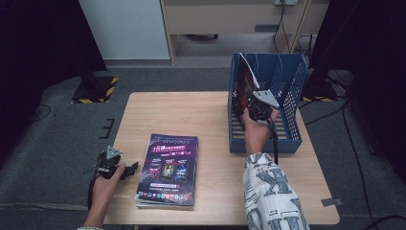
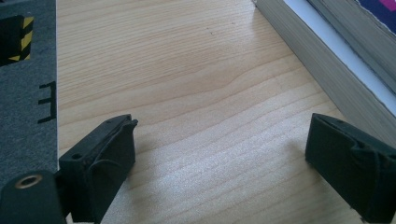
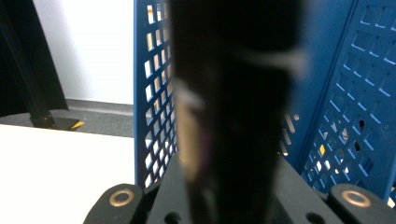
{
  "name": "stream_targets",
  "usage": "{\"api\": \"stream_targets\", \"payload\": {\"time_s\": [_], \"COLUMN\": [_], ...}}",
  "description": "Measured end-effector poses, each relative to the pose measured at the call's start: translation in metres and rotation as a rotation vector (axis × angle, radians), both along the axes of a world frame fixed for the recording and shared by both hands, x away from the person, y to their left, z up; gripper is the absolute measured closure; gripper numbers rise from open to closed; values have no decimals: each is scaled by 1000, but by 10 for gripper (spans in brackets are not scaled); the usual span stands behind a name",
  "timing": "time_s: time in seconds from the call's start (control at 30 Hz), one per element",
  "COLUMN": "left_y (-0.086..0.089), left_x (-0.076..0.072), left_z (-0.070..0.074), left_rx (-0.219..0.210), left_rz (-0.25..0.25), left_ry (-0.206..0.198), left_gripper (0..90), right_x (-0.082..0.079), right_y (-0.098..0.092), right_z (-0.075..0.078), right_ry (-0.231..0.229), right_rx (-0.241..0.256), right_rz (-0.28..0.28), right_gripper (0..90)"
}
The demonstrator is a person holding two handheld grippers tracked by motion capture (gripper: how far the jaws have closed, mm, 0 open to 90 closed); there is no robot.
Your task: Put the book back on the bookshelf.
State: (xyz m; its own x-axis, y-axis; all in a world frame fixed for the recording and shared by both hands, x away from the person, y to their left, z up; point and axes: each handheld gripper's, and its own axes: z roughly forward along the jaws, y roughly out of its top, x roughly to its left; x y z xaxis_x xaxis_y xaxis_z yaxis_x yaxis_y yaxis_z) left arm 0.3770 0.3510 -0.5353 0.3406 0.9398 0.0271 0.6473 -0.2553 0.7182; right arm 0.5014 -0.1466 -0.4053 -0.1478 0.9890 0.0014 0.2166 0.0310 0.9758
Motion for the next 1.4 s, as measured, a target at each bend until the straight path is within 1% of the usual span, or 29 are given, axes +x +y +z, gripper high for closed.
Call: {"api": "stream_targets", "payload": {"time_s": [0.07, 0.13, 0.2, 0.23, 0.27, 0.33, 0.4, 0.53, 0.6, 0.7, 0.77, 0.83, 1.0, 1.2, 1.27, 1.4], "left_y": [0, 0, 0, 0, 0, -1, 0, 0, 0, -1, -1, -1, -1, 0, 0, 0], "left_x": [0, 0, 0, 0, 0, 0, 0, 0, 0, 0, 0, 0, 0, 0, 0, 0], "left_z": [0, 0, 0, 0, 0, 0, 0, 0, 0, 0, 0, 0, 0, 0, 0, 0], "left_rx": [0, -1, 0, 0, 1, 1, 2, -1, -1, 0, -1, 2, -1, -2, -1, -1], "left_rz": [-1, -2, -1, -2, -3, -2, -4, -3, -3, -5, -4, -5, -5, -5, -5, -5], "left_ry": [1, 1, 0, 0, 0, 1, 2, 2, 2, 2, 2, 3, 4, 4, 4, 4], "left_gripper": [77, 76, 77, 77, 77, 77, 77, 77, 77, 77, 77, 77, 77, 77, 77, 77], "right_x": [1, 0, -2, -4, -5, -6, -6, -7, -9, -12, -14, -16, -20, -22, -23, -25], "right_y": [2, 5, 9, 13, 15, 19, 21, 24, 25, 24, 24, 24, 24, 27, 27, 28], "right_z": [-3, -5, -8, -8, -8, -8, -9, -9, -8, -7, -8, -9, -9, -7, -7, -6], "right_ry": [-3, -1, 3, 5, 5, 7, 5, 5, 4, 2, 10, 9, 20, 11, 13, 21], "right_rx": [4, -3, -18, -37, -46, -36, -39, -30, -24, -21, -18, -31, -16, -5, -10, -6], "right_rz": [1, 12, 19, 17, 13, 19, 31, 45, 52, 55, 69, 73, 87, 112, 116, 126], "right_gripper": [864, 863, 861, 859, 857, 849, 833, 780, 732, 585, 548, 505, 437, 381, 375, 351]}}
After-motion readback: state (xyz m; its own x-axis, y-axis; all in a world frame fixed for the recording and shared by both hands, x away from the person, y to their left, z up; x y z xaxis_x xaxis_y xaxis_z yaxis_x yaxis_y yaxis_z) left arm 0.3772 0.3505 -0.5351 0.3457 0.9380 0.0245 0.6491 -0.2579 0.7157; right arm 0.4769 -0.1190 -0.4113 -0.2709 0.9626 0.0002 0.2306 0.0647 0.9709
